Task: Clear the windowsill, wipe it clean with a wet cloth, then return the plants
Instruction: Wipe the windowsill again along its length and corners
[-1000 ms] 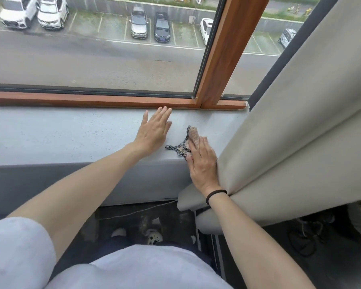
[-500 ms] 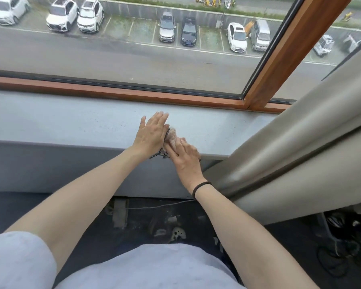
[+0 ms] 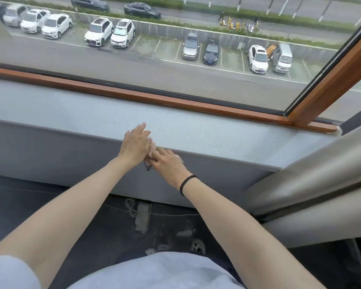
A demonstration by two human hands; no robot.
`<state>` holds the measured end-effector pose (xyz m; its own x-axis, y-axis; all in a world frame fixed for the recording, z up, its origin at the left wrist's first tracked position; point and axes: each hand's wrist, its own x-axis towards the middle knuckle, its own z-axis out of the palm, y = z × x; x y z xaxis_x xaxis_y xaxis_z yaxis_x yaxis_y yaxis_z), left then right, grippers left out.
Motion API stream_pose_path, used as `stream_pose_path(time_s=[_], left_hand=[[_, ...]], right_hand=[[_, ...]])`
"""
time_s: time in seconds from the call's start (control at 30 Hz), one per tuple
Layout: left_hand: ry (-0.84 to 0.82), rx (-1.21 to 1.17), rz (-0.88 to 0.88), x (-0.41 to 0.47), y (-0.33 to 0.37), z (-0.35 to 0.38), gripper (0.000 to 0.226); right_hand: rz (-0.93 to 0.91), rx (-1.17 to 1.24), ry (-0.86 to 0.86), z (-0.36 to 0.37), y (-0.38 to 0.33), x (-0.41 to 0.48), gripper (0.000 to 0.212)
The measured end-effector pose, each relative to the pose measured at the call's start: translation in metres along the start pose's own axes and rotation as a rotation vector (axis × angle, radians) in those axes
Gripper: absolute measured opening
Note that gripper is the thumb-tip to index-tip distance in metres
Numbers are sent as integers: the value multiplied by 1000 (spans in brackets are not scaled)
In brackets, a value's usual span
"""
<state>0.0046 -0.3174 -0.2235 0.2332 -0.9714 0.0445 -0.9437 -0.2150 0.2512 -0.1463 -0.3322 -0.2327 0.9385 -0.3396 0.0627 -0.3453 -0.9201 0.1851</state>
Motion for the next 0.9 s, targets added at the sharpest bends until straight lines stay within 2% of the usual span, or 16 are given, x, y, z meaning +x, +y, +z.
stream_pose_path(time_s=[0.07,0.13,0.2,0.23,0.3,0.4,0.5,0.57,0.77,0.83,0.9], left_hand=[[-23,6,20,-12,-15,-6,35],[-53,-28,-29,-28,-30,-18,36],[-91,-114,-138,-46,-46,-33,34],[-114,-193,-214,-55,-51,-40,32],[-184,-438,-409,-71,-54,-54,31],[-312,-951,-667,-89,-43,-57,33],[-300,-1163,-681,-97,-31,-53,34],[-208,-1249,-714,-98,-21,-45,33],[31,-1284,-838,-109,16,-33,32],[66,-1394,-764,-122,25,-41,37],[23,-1459,-645,-137,35,-49,40]], right_hand=[[-171,89,-237,-11,-7,1,42],[-7,389,-290,-20,-14,12,39],[191,728,-348,-30,-24,28,25],[255,868,-340,-36,-23,36,25],[346,1093,-301,-47,-21,44,40],[414,1383,-296,-54,-12,42,57],[400,1442,-354,-52,-2,37,61],[384,1490,-394,-44,1,30,63],[400,1858,-462,-37,11,5,43],[468,1930,-491,-30,12,2,50],[526,1979,-597,-28,9,-3,58]])
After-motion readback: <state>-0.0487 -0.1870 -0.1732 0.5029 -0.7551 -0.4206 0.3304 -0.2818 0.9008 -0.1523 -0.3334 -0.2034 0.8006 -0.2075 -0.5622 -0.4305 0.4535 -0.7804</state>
